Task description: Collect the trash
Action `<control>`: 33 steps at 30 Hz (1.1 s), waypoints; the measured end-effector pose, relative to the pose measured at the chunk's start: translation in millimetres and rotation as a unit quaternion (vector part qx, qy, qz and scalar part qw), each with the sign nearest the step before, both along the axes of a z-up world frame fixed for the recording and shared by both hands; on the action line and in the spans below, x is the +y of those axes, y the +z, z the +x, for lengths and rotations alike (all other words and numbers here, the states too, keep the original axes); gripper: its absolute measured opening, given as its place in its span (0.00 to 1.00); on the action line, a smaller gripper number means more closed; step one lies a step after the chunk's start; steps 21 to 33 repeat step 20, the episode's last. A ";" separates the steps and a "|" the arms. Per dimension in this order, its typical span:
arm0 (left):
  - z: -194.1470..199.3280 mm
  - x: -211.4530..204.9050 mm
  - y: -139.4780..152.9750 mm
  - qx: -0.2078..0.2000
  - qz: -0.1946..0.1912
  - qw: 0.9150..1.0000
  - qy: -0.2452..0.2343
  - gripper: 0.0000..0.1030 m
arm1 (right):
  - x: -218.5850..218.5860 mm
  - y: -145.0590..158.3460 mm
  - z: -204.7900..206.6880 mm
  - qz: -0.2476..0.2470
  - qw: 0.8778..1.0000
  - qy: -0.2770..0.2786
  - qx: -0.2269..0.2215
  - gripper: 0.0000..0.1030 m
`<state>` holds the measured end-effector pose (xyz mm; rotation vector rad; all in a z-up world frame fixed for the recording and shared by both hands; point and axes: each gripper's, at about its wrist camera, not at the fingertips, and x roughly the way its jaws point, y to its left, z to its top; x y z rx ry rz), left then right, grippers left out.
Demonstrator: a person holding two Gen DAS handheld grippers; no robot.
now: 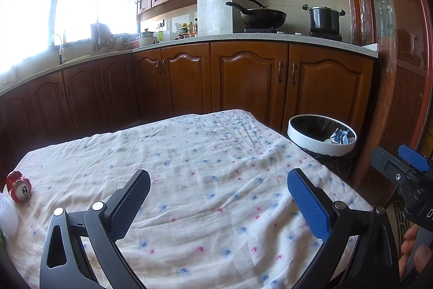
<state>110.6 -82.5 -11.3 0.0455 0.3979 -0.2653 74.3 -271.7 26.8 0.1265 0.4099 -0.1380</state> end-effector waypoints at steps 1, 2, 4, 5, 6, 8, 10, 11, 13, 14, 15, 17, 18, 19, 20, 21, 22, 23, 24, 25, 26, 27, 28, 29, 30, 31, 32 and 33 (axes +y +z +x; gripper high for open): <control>0.0 0.0 0.0 0.000 0.000 1.000 0.000 0.99 | -0.3 0.0 0.0 0.000 1.000 0.000 0.000 1.00; -0.1 -0.3 0.0 0.001 -0.001 1.000 0.000 0.99 | -0.4 -0.1 0.0 0.000 1.000 0.000 0.000 1.00; 0.7 0.3 -0.6 0.003 -0.002 1.000 -0.002 0.99 | 0.5 -0.4 0.2 0.001 1.000 0.000 0.001 1.00; 1.5 1.0 -0.8 0.004 -0.004 1.000 -0.004 0.99 | 1.3 -0.8 0.6 0.002 1.000 0.000 0.002 1.00; 2.2 1.9 -1.0 0.005 -0.004 1.000 -0.004 0.99 | 1.7 -1.6 1.7 0.002 1.000 0.001 0.002 1.00; 2.9 1.8 -1.1 0.008 -0.006 1.000 -0.005 0.99 | 2.4 -2.8 3.0 0.003 1.000 0.002 0.004 1.00; 4.3 2.6 -1.2 0.012 -0.008 1.000 -0.006 0.99 | 2.6 -4.2 4.5 0.004 1.000 0.003 0.006 1.00; 5.3 3.5 -1.2 0.014 -0.010 1.000 -0.005 0.99 | 3.0 -4.8 5.0 0.004 1.000 0.004 0.007 1.00; 7.2 4.8 -1.2 0.018 -0.013 1.000 -0.004 0.99 | 1.1 -5.8 6.3 0.007 1.000 0.004 0.009 1.00; 8.6 5.3 -1.0 0.020 -0.014 1.000 -0.004 0.99 | 0.3 -6.1 6.8 0.009 1.000 0.004 0.010 1.00; 9.6 5.9 -0.8 0.023 -0.016 1.000 -0.005 0.99 | -1.2 -6.7 7.5 0.010 1.000 0.004 0.011 1.00; 11.7 6.0 -0.7 0.026 -0.017 0.999 -0.006 0.99 | -2.8 -8.0 8.8 0.013 1.000 0.004 0.013 1.00; 12.9 6.0 -0.3 0.027 -0.017 0.999 -0.005 0.99 | -3.7 -8.5 9.7 0.015 1.000 0.004 0.014 1.00; 14.1 5.8 -0.2 0.029 -0.017 0.999 -0.006 0.99 | -5.3 -9.2 10.8 0.018 1.000 0.005 0.015 1.00; 15.1 5.7 -0.2 0.031 -0.018 0.999 -0.008 0.99 | -6.6 -9.6 12.0 0.019 1.000 0.005 0.017 1.00; 15.1 5.7 -0.2 0.031 -0.018 0.999 -0.008 0.99 | -6.6 -9.6 12.0 0.019 1.000 0.005 0.017 1.00; 15.1 5.7 -0.2 0.031 -0.018 0.999 -0.008 0.99 | -6.6 -9.6 12.0 0.019 1.000 0.005 0.017 1.00; 15.1 5.7 -0.2 0.031 -0.018 0.999 -0.008 0.99 | -6.6 -9.6 12.0 0.019 1.000 0.005 0.017 1.00; 15.1 5.7 -0.2 0.031 -0.018 0.999 -0.008 0.99 | -6.6 -9.6 12.0 0.019 1.000 0.005 0.017 1.00; 15.1 5.7 -0.2 0.031 -0.018 0.999 -0.008 0.99 | -6.6 -9.6 12.0 0.019 1.000 0.005 0.017 1.00; 15.1 5.7 -0.2 0.031 -0.018 0.999 -0.008 0.99 | -6.6 -9.6 12.0 0.019 1.000 0.005 0.017 1.00; 15.1 5.7 -0.2 0.031 -0.018 0.999 -0.008 0.99 | -6.6 -9.6 12.0 0.019 1.000 0.005 0.017 1.00; 15.1 5.7 -0.2 0.031 -0.018 0.999 -0.008 0.99 | -6.6 -9.6 12.0 0.019 1.000 0.005 0.017 1.00; 15.1 5.7 -0.2 0.031 -0.018 0.999 -0.008 0.99 | -6.6 -9.6 12.0 0.019 1.000 0.005 0.017 1.00; 15.1 5.7 -0.2 0.031 -0.018 0.999 -0.008 0.99 | -6.6 -9.6 12.0 0.019 1.000 0.005 0.017 1.00; 15.1 5.7 -0.2 0.031 -0.018 0.999 -0.008 0.99 | -6.6 -9.6 12.0 0.019 1.000 0.005 0.017 1.00; 15.1 5.7 -0.2 0.031 -0.018 0.999 -0.008 0.99 | -6.6 -9.6 12.0 0.019 1.000 0.005 0.017 1.00; 15.1 5.7 -0.2 0.031 -0.018 0.999 -0.008 0.99 | -6.6 -9.6 12.0 0.019 1.000 0.005 0.017 1.00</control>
